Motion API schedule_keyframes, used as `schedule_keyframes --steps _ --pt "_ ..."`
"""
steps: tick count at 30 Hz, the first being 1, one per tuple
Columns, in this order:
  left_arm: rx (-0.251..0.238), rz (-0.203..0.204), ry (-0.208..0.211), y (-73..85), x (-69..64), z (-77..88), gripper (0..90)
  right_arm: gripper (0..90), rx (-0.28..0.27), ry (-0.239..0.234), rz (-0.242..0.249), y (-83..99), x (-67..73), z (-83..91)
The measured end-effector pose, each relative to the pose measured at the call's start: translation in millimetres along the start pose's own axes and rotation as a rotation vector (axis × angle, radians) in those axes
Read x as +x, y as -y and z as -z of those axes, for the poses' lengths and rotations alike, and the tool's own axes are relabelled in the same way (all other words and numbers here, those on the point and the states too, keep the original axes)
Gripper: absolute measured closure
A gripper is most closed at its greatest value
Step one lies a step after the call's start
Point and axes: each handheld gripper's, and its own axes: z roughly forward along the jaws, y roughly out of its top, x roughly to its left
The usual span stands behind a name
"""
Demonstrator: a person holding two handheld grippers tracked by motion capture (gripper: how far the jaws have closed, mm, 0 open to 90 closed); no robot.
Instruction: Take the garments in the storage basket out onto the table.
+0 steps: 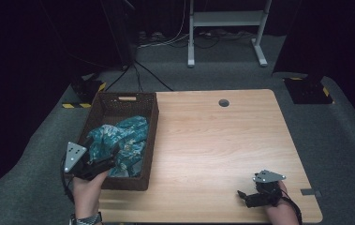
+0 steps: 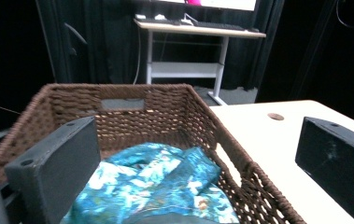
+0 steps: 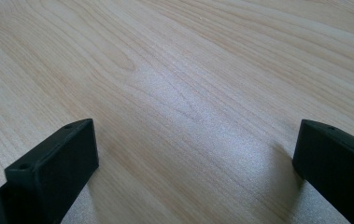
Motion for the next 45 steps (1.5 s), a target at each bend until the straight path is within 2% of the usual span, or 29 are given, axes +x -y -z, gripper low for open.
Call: schedule_keyframes --steps 4,7,10,13,18,23,26,32,35,37,40,42,43,45 --pt "0.058 -0.027 0.034 1.1 -13.5 -13.8 0.1 0.2 -0.001 0.002 -0.001 0.2 0.1 0.1" --pt "0.110 -0.062 0.040 -0.1 -21.5 -23.8 0.1 0.2 -0.001 0.003 -0.003 0.2 0.1 0.1" --pt "0.152 -0.061 0.051 -4.9 -22.3 -34.4 0.1 0.2 -0.002 -0.001 0.002 -0.1 0.1 -0.3" --pt "0.202 -0.056 0.070 -12.7 -16.8 -47.2 0.1 0.2 -0.001 -0.005 0.006 -0.1 0.3 -0.2" --pt "0.272 -0.026 0.065 -19.4 -4.2 -62.7 0.1 0.2 -0.002 -0.009 0.009 -0.3 0.7 -0.4" --pt "0.388 -0.021 0.067 -18.9 8.8 -80.6 0.1 0.2 -0.002 -0.011 0.012 -0.6 1.1 -0.7" --pt "0.421 -0.046 0.053 -16.7 13.6 -88.7 0.1 0.2 -0.002 -0.011 0.012 -0.6 1.1 -0.7" --pt "0.520 -0.060 0.070 -15.8 17.9 -102.0 0.5 0.2 -0.001 -0.011 0.011 -0.7 1.2 -0.7" --pt "0.590 -0.071 0.048 -14.8 22.6 -109.4 0.5 0.2 -0.001 -0.012 0.012 -0.7 1.2 -0.8" --pt "0.638 -0.056 0.037 -14.1 27.3 -114.8 1.1 0.2 0.000 -0.013 0.012 -0.7 1.4 -0.8" --pt "0.676 -0.062 0.004 -14.0 31.2 -122.0 1.4 0.2 -0.001 -0.015 0.014 -0.7 1.5 -0.8" --pt "0.693 -0.067 -0.001 -13.1 31.7 -125.0 1.4 0.2 -0.001 -0.015 0.015 -0.7 1.4 -0.8" --pt "0.738 -0.085 -0.008 -8.8 31.9 -131.1 1.4 0.2 -0.001 -0.015 0.013 -0.8 1.6 -0.8" --pt "0.783 -0.119 -0.022 -0.9 32.8 -136.3 0.6 0.2 -0.001 -0.015 0.015 -0.8 1.4 -0.8"
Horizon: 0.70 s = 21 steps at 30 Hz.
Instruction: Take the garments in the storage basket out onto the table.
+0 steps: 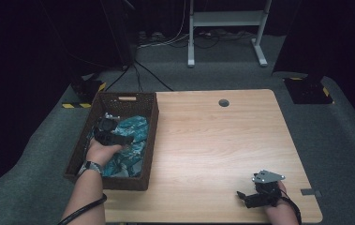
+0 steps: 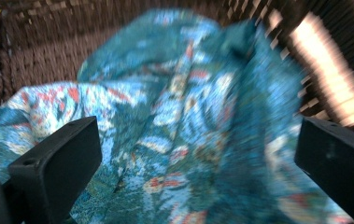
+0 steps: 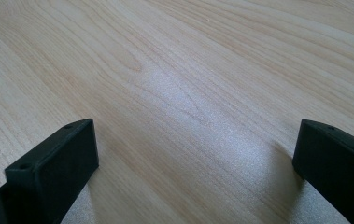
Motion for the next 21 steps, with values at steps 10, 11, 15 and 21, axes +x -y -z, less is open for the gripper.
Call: schedule_keyframes --steps 10,11,15,21 --pt "0.168 -0.002 -0.045 8.0 10.2 -29.8 0.4 0.2 0.000 -0.001 0.001 0.0 0.1 0.0" --pt "0.198 -0.002 -0.036 8.0 12.5 -35.3 0.4 0.2 0.001 -0.002 0.001 0.0 0.2 0.1" --pt "0.303 0.002 -0.002 11.3 15.7 -46.7 0.1 0.2 0.001 -0.004 0.003 0.0 0.3 0.1" --pt "0.443 -0.047 0.029 16.4 10.9 -63.4 0.1 0.2 0.000 -0.009 0.008 -0.1 0.6 -0.1"
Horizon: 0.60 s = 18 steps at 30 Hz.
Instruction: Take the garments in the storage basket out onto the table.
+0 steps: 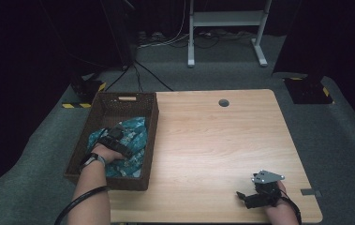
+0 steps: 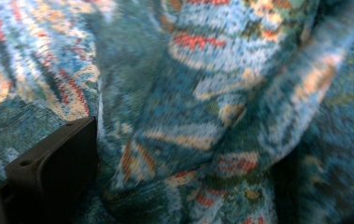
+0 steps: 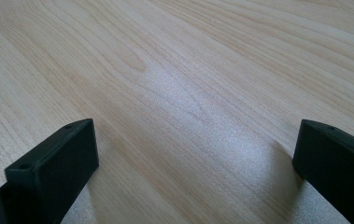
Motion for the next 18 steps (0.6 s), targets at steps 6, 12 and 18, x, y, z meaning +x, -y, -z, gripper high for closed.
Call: schedule_keyframes --steps 6,12,18 --pt "0.061 -0.052 0.010 -7.6 -7.9 -7.0 0.2 0.2 0.002 -0.004 0.003 -0.3 0.3 -0.1" --pt "0.055 -0.090 0.024 -9.7 -11.6 -1.7 13.4 0.2 0.002 -0.004 0.003 -0.3 0.3 -0.1" --pt "0.013 -0.172 0.048 -8.4 -20.7 6.7 54.5 0.2 0.002 -0.004 0.004 -0.3 0.4 -0.1"
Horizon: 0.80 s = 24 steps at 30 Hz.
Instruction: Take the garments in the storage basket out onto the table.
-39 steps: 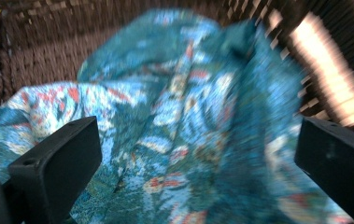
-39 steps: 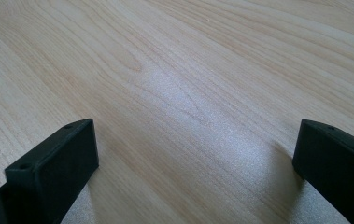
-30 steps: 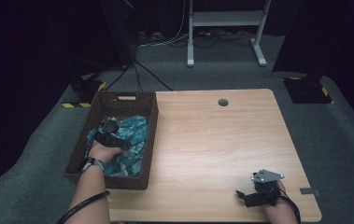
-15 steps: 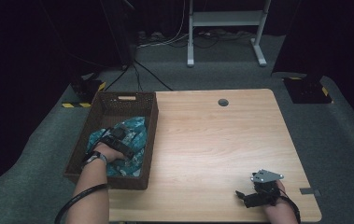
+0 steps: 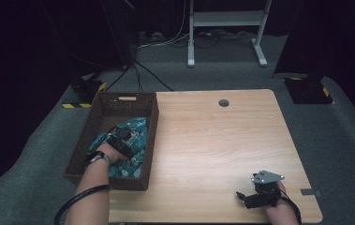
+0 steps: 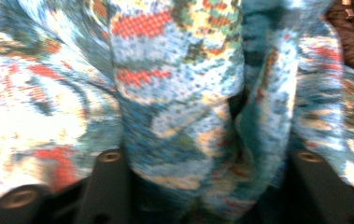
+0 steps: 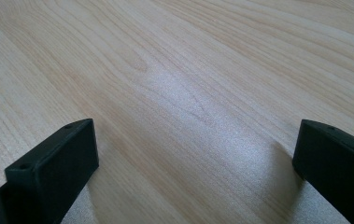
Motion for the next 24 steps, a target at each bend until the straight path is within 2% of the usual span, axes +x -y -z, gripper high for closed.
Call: schedule_keyframes --steps 1,2,3,5,11,16,24 --pt "0.000 0.000 0.000 0.0 0.0 0.0 57.5 0.2 0.000 0.000 0.000 0.0 0.0 0.0" --pt "0.003 0.007 0.021 -1.2 -1.1 0.7 66.7 0.2 -0.001 0.000 0.000 0.0 0.2 0.0" --pt "0.006 -0.012 0.009 -2.5 -4.3 0.3 67.5 0.2 -0.001 0.000 0.000 0.1 0.3 0.0" --pt "0.002 -0.020 0.012 -2.8 -5.3 0.4 72.8 0.2 -0.001 -0.001 0.000 0.1 0.4 0.0" --pt "-0.017 -0.017 0.000 -1.9 -8.7 2.4 76.6 0.2 -0.001 -0.001 0.001 0.0 0.3 -0.1" --pt "-0.070 -0.022 -0.036 -1.0 -11.2 10.6 77.4 0.2 -0.001 -0.001 0.001 0.0 0.3 -0.1" --pt "-0.229 -0.034 -0.136 -0.4 -18.1 34.9 77.7 0.2 -0.002 0.000 0.000 0.0 0.5 -0.1"
